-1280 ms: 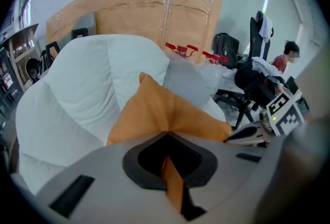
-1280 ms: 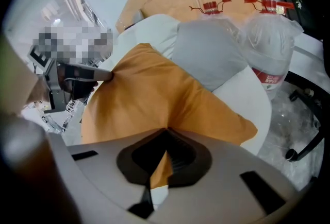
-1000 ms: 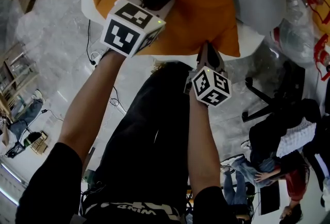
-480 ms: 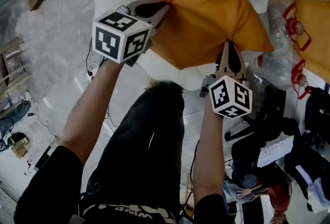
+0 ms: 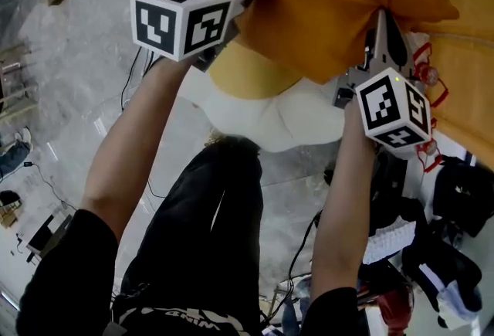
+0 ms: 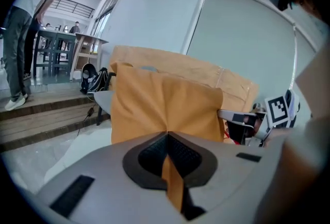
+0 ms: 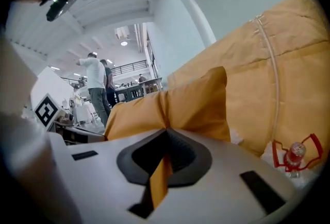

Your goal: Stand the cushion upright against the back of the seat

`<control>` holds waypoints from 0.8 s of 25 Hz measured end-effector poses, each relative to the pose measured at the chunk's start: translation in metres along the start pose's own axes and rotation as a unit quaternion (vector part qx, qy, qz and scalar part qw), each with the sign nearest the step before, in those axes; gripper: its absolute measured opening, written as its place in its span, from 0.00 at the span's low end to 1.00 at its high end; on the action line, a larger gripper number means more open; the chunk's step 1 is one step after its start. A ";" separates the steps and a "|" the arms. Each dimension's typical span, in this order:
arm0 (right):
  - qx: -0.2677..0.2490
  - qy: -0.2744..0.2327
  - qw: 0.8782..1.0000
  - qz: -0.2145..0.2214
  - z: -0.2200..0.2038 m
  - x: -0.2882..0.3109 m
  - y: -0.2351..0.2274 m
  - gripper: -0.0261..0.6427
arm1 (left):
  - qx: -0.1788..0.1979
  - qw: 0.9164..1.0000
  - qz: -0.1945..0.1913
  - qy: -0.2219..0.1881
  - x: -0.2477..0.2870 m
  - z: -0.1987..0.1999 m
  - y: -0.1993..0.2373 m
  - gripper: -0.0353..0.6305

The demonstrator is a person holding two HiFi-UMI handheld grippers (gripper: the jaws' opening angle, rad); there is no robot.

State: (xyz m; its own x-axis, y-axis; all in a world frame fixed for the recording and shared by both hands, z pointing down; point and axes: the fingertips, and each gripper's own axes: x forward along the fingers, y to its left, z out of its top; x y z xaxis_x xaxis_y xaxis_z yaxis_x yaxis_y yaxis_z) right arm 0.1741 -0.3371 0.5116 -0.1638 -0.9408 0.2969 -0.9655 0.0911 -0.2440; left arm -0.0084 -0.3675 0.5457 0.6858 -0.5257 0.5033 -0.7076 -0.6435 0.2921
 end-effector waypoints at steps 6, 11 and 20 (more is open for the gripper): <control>0.005 0.005 1.000 0.012 -0.026 0.019 0.000 0.08 | 0.002 1.000 0.007 0.005 0.012 -0.016 0.019 0.07; -0.011 0.012 1.000 0.026 -0.046 0.015 0.006 0.08 | -0.033 0.999 0.007 0.011 0.017 -0.045 0.023 0.07; -0.051 0.065 0.996 0.020 -0.096 -0.001 0.009 0.08 | -0.011 0.998 0.051 0.048 0.016 -0.088 0.031 0.07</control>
State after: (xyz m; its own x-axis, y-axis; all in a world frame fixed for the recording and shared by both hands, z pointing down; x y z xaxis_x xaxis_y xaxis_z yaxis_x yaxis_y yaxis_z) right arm 0.1458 -0.3036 0.5972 -0.2215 -0.8858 0.4078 -0.9721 0.1673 -0.1645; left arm -0.0348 -0.3471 0.6343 0.5921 -0.5316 0.6057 -0.7767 -0.5768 0.2530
